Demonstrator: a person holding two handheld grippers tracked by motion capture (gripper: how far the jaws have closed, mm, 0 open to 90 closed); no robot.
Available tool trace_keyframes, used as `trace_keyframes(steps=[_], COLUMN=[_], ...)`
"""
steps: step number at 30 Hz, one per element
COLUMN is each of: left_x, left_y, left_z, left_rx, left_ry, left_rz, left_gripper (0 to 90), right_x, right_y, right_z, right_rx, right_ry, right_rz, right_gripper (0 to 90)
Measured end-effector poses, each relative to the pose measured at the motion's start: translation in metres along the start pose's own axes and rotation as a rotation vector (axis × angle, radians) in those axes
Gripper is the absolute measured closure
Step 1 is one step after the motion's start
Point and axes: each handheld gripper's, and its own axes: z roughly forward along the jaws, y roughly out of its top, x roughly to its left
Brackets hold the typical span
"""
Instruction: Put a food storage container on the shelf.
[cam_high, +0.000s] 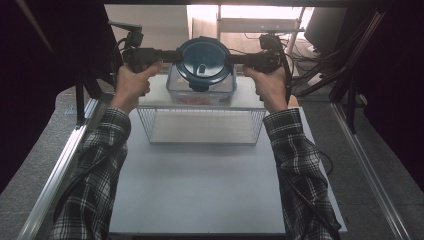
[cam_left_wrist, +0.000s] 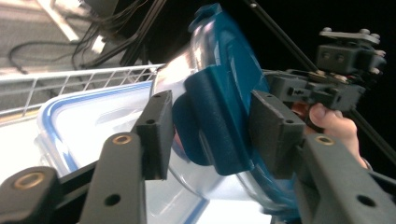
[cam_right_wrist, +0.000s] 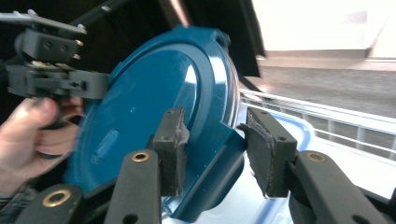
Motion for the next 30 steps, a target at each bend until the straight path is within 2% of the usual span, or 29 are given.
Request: trace_keyframes(steps=[2,3,4,5,7,11,12,14,19,22,24,26,30], left_x=[0.002,0.004,0.004,0.004,0.002,-0.007,-0.009,-0.013,-0.02,-0.027,-0.031,-0.034,-0.037], left_y=[-0.001,-0.002,-0.001,-0.001,-0.001,-0.001,-0.001,-0.004,-0.015,-0.028,-0.037,-0.046,-0.054], left_z=[0.002,0.001,0.002,0.002,0.002,0.002,0.0,-0.006,-0.023,-0.03,-0.034,-0.034,-0.025], left_rx=[0.0,-0.024,-0.026,-0.024,-0.023,-0.024,-0.026,-0.041,-0.043,-0.045,-0.048,-0.04,0.011], left_ry=[0.058,0.054,0.053,0.055,0.067,0.122,0.14,0.137,0.148,0.161,0.168,0.174,0.185], left_rz=[0.016,0.016,0.014,0.023,0.022,0.056,0.063,0.089,0.145,0.183,0.209,0.231,0.264], left_gripper=[50.7,54.6,56.7,57.9,58.6,57.7,55.8,55.2,61.8,69.1,74.1,78.7,82.0], right_x=[-0.003,-0.004,-0.004,-0.004,-0.002,0.006,0.007,0.01,0.024,0.035,0.038,0.038,0.034], right_y=[-0.001,-0.001,-0.002,-0.002,-0.001,0.0,0.0,-0.001,-0.01,-0.024,-0.035,-0.044,-0.049], right_z=[0.002,0.003,0.005,0.005,0.007,0.006,0.004,-0.003,-0.028,-0.034,-0.034,-0.031,-0.021], right_rx=[0.0,-0.005,-0.001,-0.015,-0.021,-0.024,-0.027,-0.043,-0.061,-0.021,0.005,0.031,0.057], right_ry=[-0.006,0.0,-0.008,0.008,-0.018,-0.093,-0.098,-0.094,-0.076,-0.075,-0.063,-0.057,-0.064], right_rz=[0.009,0.013,0.011,0.011,-0.007,-0.052,-0.064,-0.081,-0.145,-0.189,-0.208,-0.218,-0.207], right_gripper=[58.0,58.1,60.2,62.8,63.7,62.5,62.4,63.1,79.3,86.8,88.5,88.7,88.7])
